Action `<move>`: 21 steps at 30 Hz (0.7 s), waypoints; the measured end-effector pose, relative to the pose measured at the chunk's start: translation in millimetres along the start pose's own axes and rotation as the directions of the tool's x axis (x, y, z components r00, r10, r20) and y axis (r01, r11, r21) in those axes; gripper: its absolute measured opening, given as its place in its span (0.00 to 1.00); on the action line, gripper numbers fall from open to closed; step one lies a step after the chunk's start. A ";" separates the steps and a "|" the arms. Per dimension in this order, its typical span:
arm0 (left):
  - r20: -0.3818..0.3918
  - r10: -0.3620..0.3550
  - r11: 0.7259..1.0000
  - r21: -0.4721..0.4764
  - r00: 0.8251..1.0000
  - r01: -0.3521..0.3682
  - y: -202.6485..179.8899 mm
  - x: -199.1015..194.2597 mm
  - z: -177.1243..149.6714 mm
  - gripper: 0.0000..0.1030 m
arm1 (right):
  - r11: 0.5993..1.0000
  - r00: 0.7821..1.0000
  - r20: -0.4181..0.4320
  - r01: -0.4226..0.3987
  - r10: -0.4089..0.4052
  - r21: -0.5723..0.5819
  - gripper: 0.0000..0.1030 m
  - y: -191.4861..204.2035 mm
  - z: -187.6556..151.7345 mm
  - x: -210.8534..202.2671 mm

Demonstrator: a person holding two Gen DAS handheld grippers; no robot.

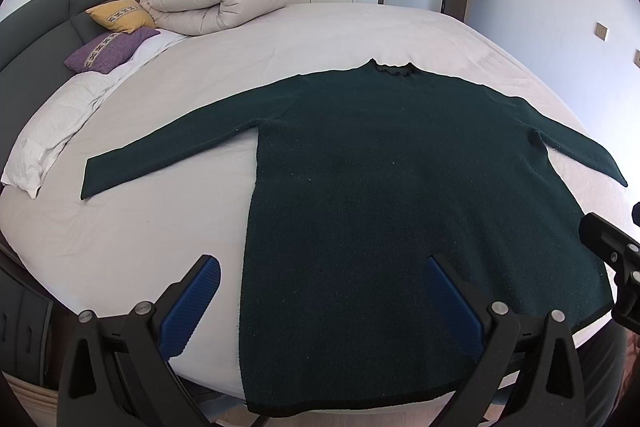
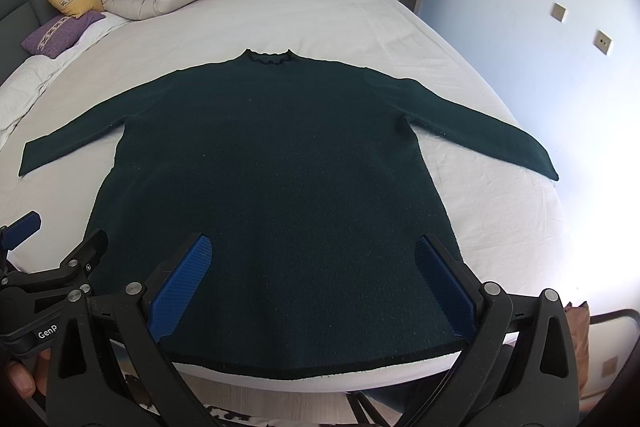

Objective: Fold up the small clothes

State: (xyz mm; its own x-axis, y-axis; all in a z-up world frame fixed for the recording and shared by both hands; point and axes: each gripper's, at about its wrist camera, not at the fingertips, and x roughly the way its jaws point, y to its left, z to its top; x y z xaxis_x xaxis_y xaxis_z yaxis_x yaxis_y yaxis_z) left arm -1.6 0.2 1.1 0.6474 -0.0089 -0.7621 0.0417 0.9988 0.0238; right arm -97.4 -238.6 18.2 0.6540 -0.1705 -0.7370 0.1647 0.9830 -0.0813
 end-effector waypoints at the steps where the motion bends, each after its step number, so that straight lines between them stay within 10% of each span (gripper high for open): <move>1: 0.000 0.001 1.000 0.000 1.000 -0.001 -0.2 0.0 0.6 1.00 | 1.000 1.000 0.000 0.000 0.000 0.001 1.00 -0.1 -0.1 0.8; 21: 0.002 0.000 1.000 -0.001 1.000 0.000 -1.0 -1.9 1.8 1.00 | 1.000 1.000 -0.002 0.007 -0.007 -0.003 1.00 0.2 -0.3 -0.1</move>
State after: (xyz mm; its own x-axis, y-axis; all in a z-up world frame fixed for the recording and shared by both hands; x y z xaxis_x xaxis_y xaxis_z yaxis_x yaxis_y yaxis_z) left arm -1.5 -0.9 3.8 0.6488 -0.0087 -0.7609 0.0406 0.9989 0.0232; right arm -97.7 -238.4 18.0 0.6517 -0.1770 -0.7375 0.1670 0.9820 -0.0881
